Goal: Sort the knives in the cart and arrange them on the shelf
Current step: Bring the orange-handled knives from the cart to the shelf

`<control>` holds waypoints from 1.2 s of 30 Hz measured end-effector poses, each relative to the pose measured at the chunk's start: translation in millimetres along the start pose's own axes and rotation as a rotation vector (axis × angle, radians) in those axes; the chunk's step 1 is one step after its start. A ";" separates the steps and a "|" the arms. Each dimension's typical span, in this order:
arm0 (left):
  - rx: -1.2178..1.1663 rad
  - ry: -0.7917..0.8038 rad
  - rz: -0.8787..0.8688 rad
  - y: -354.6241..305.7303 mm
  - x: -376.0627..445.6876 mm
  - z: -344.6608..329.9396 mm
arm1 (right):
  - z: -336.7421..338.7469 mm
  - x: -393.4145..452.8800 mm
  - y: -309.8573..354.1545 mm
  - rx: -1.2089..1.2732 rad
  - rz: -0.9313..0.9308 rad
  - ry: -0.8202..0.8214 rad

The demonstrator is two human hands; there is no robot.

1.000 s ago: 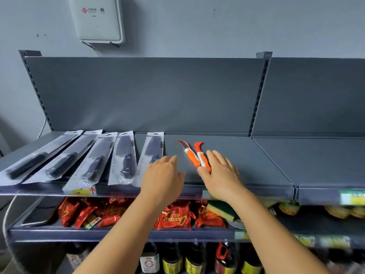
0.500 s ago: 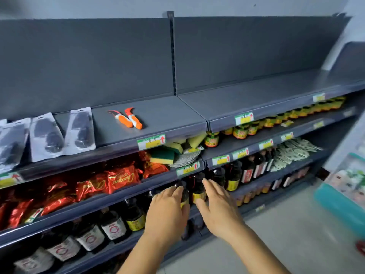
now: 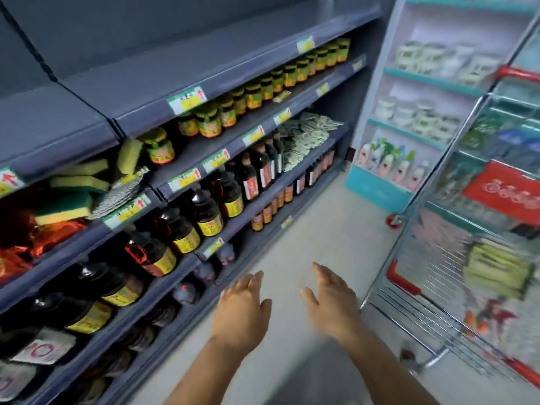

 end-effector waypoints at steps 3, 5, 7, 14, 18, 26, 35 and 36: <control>0.006 0.056 -0.076 -57.0 16.5 -18.6 | 29.6 -3.3 -57.0 0.035 -0.081 -0.038; 0.016 0.089 -0.120 -97.1 26.1 -30.7 | 48.0 -5.2 -94.9 0.077 -0.154 -0.041; 0.023 0.122 -0.175 -136.4 33.0 -41.4 | 66.1 -7.9 -130.8 0.104 -0.205 -0.070; 0.084 0.173 -0.376 -253.1 52.7 -67.4 | 122.0 -21.2 -240.8 0.166 -0.361 -0.168; 0.068 0.151 -0.502 -305.5 69.8 -69.1 | 144.7 -26.2 -283.4 0.220 -0.446 -0.237; 0.108 0.228 -0.649 -387.7 123.7 -82.2 | 171.3 -10.7 -348.1 0.269 -0.585 -0.357; 0.128 0.386 -0.755 -452.2 196.5 -120.8 | 175.4 39.3 -402.8 0.370 -0.770 -0.455; 0.142 0.403 -0.769 -457.4 203.6 -127.8 | 172.9 45.4 -408.9 0.386 -0.797 -0.456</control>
Point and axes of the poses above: each hand's wrist, its own x-axis towards the middle knuckle, its own z-axis out of the back of the hand, y = z × x, the point moved 3 cm from there along x, towards the middle knuckle, and after that the axes turned 12 degrees about x, right-handed, at the moved point
